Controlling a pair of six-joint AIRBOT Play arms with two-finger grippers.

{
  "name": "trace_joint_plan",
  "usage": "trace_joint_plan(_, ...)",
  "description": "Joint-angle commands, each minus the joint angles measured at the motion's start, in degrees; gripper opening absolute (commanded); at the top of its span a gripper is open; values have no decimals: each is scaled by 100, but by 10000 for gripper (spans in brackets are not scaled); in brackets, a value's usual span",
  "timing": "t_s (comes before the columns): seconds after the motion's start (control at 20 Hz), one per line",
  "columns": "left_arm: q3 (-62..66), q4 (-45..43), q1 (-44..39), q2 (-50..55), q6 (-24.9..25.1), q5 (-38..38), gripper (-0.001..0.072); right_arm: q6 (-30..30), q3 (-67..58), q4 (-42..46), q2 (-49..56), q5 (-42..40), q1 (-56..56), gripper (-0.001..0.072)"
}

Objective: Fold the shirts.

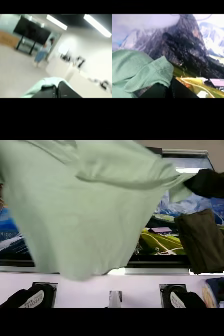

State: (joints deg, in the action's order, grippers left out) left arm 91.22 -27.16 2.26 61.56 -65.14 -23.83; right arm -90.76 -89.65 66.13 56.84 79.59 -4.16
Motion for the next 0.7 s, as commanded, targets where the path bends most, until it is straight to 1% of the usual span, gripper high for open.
trace_joint_plan(0.0,7,15,-162,1320,184,-1427,40,52,181,-214,1095,214,-2,26)
trace_joint_plan(0.1,7,13,-232,2063,-179,-2457,40,116,181,-339,1613,444,-2,26)
trace_joint_plan(0.2,7,-146,-284,2726,-597,-3595,39,385,181,-365,1950,815,-2,26)
trace_joint_plan(0.25,4,-570,-350,2949,-1143,-3934,39,402,181,-345,2065,946,-2,26)
trace_joint_plan(0.3,2,-1180,-428,3108,-1875,-4179,39,400,181,-348,2133,1005,-2,26)
trace_joint_plan(0.35,2,-1781,-505,3209,-2371,-4446,40,402,181,-350,2157,1012,-2,26)
trace_joint_plan(0.4,2,-2111,-557,3246,-2498,-4680,84,400,181,-350,2155,1014,-2,26)
trace_joint_plan(0.45,2,-2223,-566,3248,-2496,-4948,331,402,181,-350,2155,1043,-2,26)
trace_joint_plan(0.5,2,-2223,-560,3237,-2490,-5276,601,407,181,-350,2155,1060,-2,26)
trace_joint_plan(0.55,-13,-2465,-568,3211,-2238,-5770,588,439,181,-350,2155,1051,-2,26)
trace_joint_plan(0.6,-208,-3082,-649,3095,-2186,-6157,516,450,181,-350,2155,1040,-2,26)
trace_joint_plan(0.65,-640,-3611,-761,2863,-2262,-6234,507,450,181,-350,2155,1040,-2,26)
